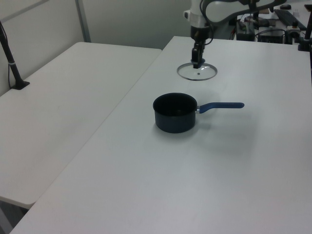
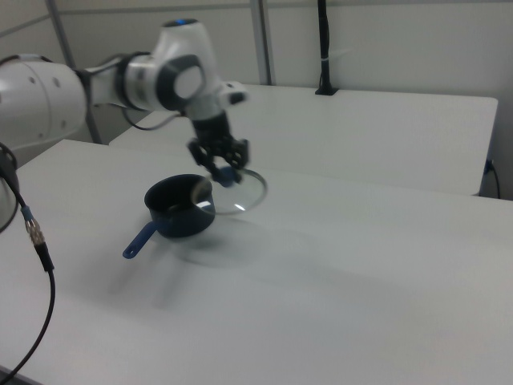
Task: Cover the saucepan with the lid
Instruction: 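Carry the lid over the saucepan and lower it onto the rim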
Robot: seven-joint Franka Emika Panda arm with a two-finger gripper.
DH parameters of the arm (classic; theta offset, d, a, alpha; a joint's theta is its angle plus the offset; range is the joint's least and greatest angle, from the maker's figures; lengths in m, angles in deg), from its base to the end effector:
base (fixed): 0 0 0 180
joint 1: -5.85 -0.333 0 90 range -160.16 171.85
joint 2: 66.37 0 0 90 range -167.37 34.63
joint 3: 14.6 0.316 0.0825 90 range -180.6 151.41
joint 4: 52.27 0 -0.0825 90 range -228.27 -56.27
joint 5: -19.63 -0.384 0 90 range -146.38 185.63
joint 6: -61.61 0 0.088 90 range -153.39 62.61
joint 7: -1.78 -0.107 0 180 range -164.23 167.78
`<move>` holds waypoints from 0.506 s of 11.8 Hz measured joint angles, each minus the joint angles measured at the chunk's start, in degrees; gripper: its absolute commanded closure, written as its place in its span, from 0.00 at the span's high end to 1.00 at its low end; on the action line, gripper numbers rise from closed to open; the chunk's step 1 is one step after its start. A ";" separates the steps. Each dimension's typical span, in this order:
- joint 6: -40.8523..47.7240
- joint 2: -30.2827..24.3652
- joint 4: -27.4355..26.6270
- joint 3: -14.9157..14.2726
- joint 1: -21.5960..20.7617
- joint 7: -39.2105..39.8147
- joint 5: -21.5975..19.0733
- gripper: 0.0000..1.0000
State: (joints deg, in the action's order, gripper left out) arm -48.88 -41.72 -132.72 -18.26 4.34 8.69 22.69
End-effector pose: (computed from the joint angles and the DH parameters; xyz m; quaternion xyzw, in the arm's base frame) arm 0.6962 -0.0222 0.4678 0.9967 0.0531 0.0442 0.0422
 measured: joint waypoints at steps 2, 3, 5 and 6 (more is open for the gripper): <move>0.04 -0.01 0.32 0.13 -6.34 -4.86 0.05 0.35; -0.43 0.20 0.34 0.14 -8.68 -6.38 0.10 0.36; -2.41 0.45 0.36 0.13 -11.76 -8.09 0.13 0.36; -3.21 0.74 0.37 0.12 -12.72 -8.44 0.25 0.36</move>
State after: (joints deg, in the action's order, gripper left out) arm -52.09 -40.99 -132.34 -18.13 -8.38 0.25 22.94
